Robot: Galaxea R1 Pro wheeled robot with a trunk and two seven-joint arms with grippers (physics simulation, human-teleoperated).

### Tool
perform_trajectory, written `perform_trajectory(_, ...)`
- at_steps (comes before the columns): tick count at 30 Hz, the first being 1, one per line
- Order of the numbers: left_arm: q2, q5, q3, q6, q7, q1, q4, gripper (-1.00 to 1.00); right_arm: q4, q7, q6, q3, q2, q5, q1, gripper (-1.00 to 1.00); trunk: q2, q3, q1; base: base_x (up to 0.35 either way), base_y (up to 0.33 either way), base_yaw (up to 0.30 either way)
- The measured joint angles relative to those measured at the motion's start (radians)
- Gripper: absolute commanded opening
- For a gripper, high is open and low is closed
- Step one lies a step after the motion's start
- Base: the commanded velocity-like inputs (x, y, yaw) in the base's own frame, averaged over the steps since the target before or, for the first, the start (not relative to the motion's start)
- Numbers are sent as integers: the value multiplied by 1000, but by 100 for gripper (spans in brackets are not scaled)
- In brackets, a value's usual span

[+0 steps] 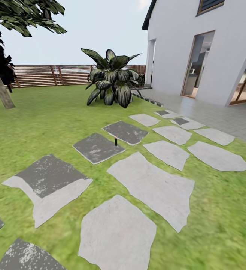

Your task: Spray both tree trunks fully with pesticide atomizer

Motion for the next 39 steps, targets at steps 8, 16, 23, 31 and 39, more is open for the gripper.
perform_trajectory(8, 0, 0, 0, 0, 0, 0, 0, 100, 0, 0, 0, 0, 0, 0, 0, 100, 0, 0, 0, 291, -144, 0)
perform_trajectory(16, 0, 0, 0, 0, 0, 0, 0, 100, 0, 0, 0, 0, 0, 0, 0, 100, 0, 0, 0, 280, -161, 0)
perform_trajectory(23, 0, 0, 0, 0, 0, 0, 0, 100, 1, 0, 0, 0, 0, 0, 0, 100, 0, 0, 0, 279, -165, 0)
perform_trajectory(31, 0, 0, 0, 1, 0, 0, 0, 100, 1, 0, 0, 0, 0, 0, 0, 100, 0, 0, 0, 279, -165, 0)
perform_trajectory(39, 0, 0, 0, 2, 0, 0, 0, 100, 1, 0, 0, 0, 0, 0, 0, 100, 0, 0, 0, 279, -165, 0)
